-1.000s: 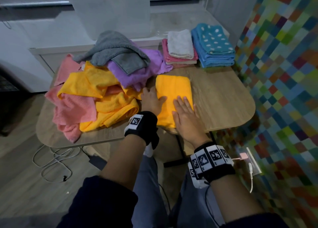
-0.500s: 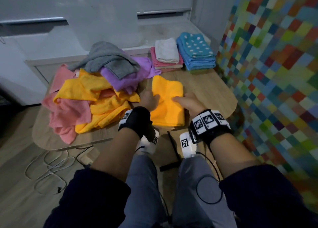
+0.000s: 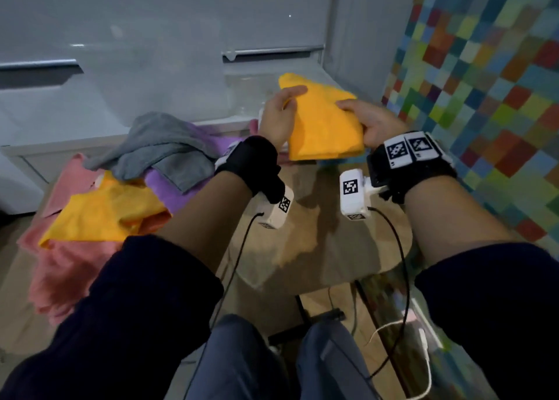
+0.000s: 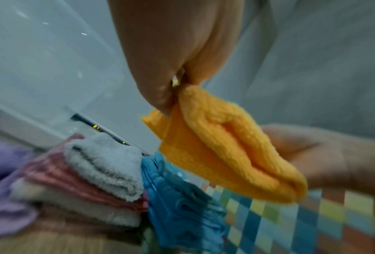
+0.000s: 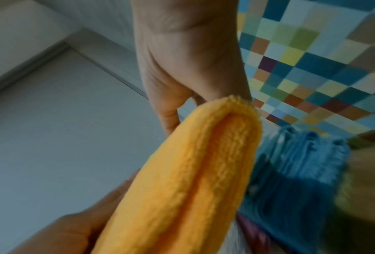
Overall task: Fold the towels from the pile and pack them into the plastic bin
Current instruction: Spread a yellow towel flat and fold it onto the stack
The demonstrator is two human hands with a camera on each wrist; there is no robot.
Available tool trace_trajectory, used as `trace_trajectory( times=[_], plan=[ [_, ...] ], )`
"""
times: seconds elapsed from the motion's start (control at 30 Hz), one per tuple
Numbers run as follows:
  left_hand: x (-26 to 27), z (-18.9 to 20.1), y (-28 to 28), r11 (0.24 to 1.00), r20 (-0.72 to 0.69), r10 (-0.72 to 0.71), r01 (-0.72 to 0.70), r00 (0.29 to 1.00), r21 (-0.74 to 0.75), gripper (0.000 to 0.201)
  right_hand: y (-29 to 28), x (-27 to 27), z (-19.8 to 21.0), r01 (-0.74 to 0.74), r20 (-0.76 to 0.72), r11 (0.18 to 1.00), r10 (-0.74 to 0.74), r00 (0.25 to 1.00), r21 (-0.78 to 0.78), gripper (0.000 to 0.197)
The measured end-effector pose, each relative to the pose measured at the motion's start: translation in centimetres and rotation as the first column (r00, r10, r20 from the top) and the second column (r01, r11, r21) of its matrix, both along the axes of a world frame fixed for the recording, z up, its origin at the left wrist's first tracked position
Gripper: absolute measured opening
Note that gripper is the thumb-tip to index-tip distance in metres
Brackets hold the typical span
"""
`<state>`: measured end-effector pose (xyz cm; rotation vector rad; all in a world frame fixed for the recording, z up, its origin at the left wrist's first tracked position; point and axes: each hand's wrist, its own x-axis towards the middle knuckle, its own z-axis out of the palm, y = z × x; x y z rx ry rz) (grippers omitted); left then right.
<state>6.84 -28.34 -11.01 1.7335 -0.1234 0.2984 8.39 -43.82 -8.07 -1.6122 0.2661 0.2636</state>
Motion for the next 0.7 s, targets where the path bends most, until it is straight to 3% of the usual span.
trace_trajectory(
  times=[0.1,0.2,0.3,0.4,0.6,0.67,0.7],
  plan=[
    [2.8,0.5,-0.9,0.994,0.007,-0.099,0.099,0.995,-0.037,0.038,-0.5,3.4,0.5,0.153,0.259,0.987,-0.136,0.956,-0.049,0.033],
    [5.4,0.0,-1.6,0.992,0.018,-0.064,0.066,0.998,-0.105,0.040,-1.2,5.8,-0.2,0.249,0.412,0.965,-0.192,0.891,-0.089,0.041],
    [6.9,-1.2,-2.7,0.994,-0.094,-0.039,0.029,0.995,-0.104,0.042,-1.9,8.1,-2.6,0.241,0.404,0.949,-0.144,0.903,-0.201,0.040],
    [7.5,-3.1,-3.4,0.994,-0.272,-0.108,0.099,0.956,-0.049,0.057,-3.0,9.6,-5.1,0.205,0.364,0.890,-0.047,0.930,-0.407,0.041],
    [8.9,-3.8,-3.9,0.998,-0.166,-0.059,0.058,0.984,-0.013,0.064,-3.7,11.3,-5.3,0.238,0.493,0.879,-0.003,0.870,-0.413,0.042],
    [9.0,-4.2,-4.3,0.996,-0.170,-0.073,0.081,0.983,0.040,0.066,-3.7,11.6,-5.4,0.255,0.487,0.802,0.051,0.872,-0.541,0.044],
    [9.0,-4.6,-4.3,0.992,-0.188,-0.085,0.101,0.978,0.077,0.067,-3.7,11.6,-5.7,0.238,0.437,0.726,0.096,0.894,-0.646,0.045]
  ],
)
